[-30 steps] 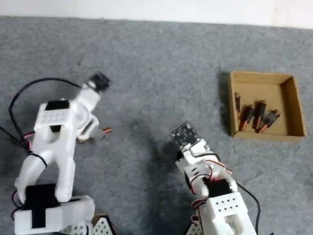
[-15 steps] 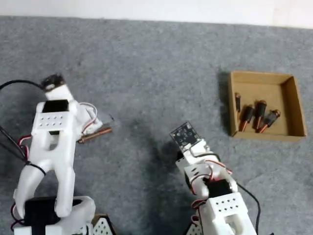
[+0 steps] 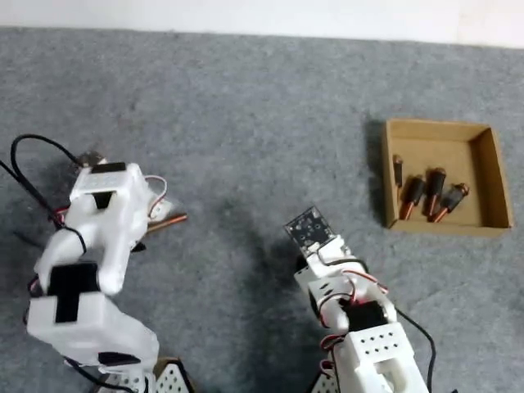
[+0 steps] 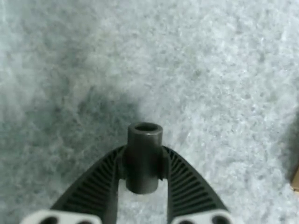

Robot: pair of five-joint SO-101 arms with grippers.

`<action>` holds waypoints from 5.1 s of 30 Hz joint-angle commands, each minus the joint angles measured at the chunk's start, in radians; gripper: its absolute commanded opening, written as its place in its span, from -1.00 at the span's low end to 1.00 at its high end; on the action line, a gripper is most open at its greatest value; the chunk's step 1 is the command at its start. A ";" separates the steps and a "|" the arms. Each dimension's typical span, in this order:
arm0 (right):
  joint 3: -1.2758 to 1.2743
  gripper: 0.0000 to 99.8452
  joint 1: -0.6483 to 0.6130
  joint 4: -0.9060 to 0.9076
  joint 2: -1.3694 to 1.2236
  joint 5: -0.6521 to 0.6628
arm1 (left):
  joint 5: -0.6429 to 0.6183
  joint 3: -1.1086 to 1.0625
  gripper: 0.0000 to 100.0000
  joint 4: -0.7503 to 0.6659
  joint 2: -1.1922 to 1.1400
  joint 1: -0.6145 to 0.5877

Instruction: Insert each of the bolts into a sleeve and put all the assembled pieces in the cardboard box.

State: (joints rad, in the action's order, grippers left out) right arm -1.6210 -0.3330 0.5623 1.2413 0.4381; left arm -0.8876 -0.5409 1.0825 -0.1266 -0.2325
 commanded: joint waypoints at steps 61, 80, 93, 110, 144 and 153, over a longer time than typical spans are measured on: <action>-0.108 -0.99 -0.288 0.170 0.596 -0.003 | 0.167 -0.970 -0.99 -0.420 1.891 0.455; -0.111 -0.99 -0.407 0.059 0.596 -0.002 | 0.166 -1.069 -0.99 -0.554 1.946 0.549; -0.166 -0.99 -0.415 0.038 0.595 0.064 | 0.164 -0.984 -0.99 -0.626 1.946 0.558; -0.166 -0.99 -0.363 0.015 0.595 0.061 | 0.087 -0.898 -0.99 -0.416 1.946 0.604; -0.166 -0.99 -0.334 0.015 0.595 0.066 | 0.272 -1.076 -0.98 -0.319 1.946 0.832; -0.166 -0.99 -0.243 0.013 0.595 0.063 | 0.249 -1.090 0.09 -0.319 1.946 0.777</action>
State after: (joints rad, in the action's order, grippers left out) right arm -1.6747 -0.6306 0.6160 1.8167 0.4948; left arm -0.6283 -1.6471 0.7587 1.8098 0.5746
